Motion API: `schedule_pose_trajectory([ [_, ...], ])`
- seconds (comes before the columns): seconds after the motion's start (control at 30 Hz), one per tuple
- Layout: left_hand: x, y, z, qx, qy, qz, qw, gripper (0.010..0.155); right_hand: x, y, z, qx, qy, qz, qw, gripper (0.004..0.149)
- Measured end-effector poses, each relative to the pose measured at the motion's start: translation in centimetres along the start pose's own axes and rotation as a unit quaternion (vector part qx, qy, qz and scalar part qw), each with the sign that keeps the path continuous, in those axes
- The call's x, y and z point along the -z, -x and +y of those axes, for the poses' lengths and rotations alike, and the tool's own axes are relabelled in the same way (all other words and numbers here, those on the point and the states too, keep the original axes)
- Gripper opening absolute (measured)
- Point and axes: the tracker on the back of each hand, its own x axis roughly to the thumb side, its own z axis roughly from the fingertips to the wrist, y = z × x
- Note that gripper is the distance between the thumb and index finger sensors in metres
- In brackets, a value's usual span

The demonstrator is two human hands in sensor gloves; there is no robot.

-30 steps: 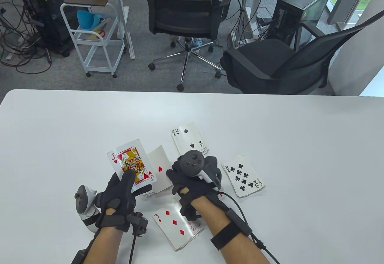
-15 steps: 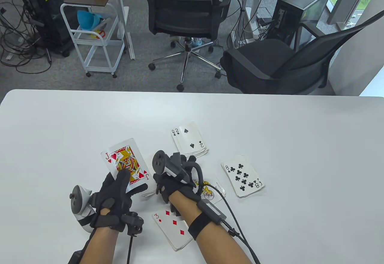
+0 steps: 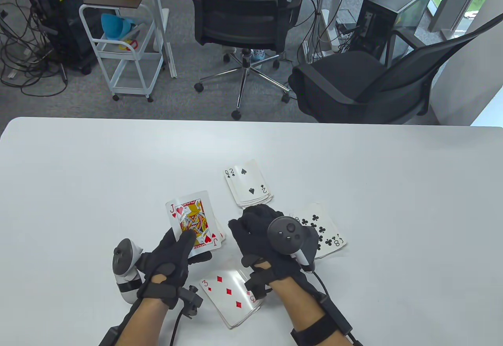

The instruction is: Playing card suit sorting

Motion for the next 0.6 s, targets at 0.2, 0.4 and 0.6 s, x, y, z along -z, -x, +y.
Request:
schedule_pose_trajectory([
  [0.2, 0.1, 0.9, -0.6, 0.022, 0.021, 0.023, 0.999, 0.051, -1.3, -0.1, 0.8, -0.002, -0.004, -0.025, 1.000, 0.049],
  [0.4, 0.1, 1.5, -1.1, 0.021, 0.038, 0.032, 0.999, 0.051, -2.0, -0.8, 1.9, -0.028, -0.019, -0.035, 0.999, 0.053],
  [0.6, 0.2, 1.9, -1.1, -0.002, 0.064, 0.051, 0.997, 0.052, -2.5, -1.5, 2.0, -0.052, 0.022, -0.060, 0.997, 0.045],
])
